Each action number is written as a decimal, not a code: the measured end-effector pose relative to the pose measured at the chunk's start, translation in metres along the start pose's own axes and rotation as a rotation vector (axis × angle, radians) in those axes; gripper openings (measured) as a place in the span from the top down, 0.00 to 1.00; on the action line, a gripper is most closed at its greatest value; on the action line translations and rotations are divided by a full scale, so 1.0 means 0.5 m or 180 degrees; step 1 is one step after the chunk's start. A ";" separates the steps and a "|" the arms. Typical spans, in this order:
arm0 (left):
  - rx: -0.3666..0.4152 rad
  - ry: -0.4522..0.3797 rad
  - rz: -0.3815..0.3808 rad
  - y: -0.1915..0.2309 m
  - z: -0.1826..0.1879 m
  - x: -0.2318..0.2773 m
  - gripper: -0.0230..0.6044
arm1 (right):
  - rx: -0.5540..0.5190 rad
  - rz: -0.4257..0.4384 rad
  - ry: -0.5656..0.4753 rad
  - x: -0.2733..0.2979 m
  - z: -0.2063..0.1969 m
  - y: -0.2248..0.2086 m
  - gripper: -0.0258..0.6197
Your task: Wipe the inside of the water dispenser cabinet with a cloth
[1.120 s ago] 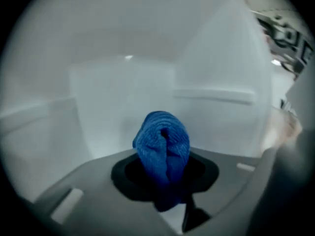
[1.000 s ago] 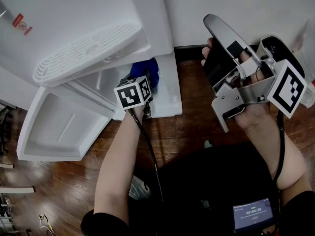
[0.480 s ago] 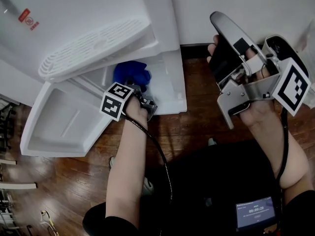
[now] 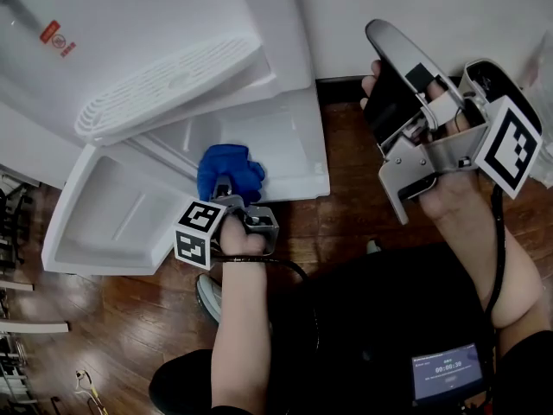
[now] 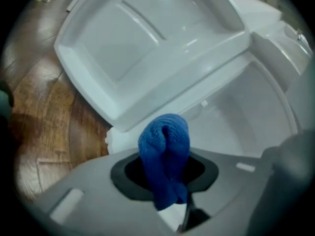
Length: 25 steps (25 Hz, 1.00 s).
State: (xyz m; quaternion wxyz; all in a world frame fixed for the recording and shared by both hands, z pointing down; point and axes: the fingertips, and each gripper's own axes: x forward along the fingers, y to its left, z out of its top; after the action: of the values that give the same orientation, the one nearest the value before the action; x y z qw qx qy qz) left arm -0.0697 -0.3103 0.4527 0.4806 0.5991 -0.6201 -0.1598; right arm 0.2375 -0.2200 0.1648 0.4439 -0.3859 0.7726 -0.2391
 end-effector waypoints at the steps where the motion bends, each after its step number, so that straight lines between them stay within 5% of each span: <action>1: 0.0229 0.0059 -0.0002 -0.014 -0.002 0.013 0.77 | 0.0014 0.0006 -0.0001 0.001 -0.002 0.001 0.93; 8: 0.2621 0.0633 0.0002 -0.152 -0.052 0.175 0.77 | 0.0149 -0.0023 -0.0050 -0.002 -0.002 -0.006 0.93; 10: 0.2900 0.0826 -0.0052 -0.156 -0.082 0.180 0.77 | 0.0143 -0.0025 -0.0038 -0.002 -0.004 -0.008 0.93; 13: 0.2859 0.1040 -0.0272 -0.157 -0.147 0.140 0.77 | 0.0144 0.0003 -0.0014 -0.002 -0.005 -0.010 0.93; 18: 0.3153 0.1348 -0.0622 -0.168 -0.248 0.066 0.77 | 0.0114 0.0006 -0.0028 -0.003 -0.001 -0.008 0.93; 21: 0.2986 0.0908 -0.0404 -0.153 -0.166 0.052 0.77 | 0.0100 -0.0057 -0.0034 -0.007 -0.002 -0.019 0.93; 25: 0.1784 -0.0167 -0.0332 -0.159 0.000 -0.029 0.77 | 0.0069 -0.0095 -0.0061 -0.010 0.004 -0.026 0.94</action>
State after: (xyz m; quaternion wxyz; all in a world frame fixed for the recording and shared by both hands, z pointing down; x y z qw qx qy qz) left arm -0.0252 -0.3155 0.3853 0.2711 0.7354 -0.6206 -0.0221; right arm 0.2457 -0.2235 0.1758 0.4518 -0.3948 0.7598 -0.2502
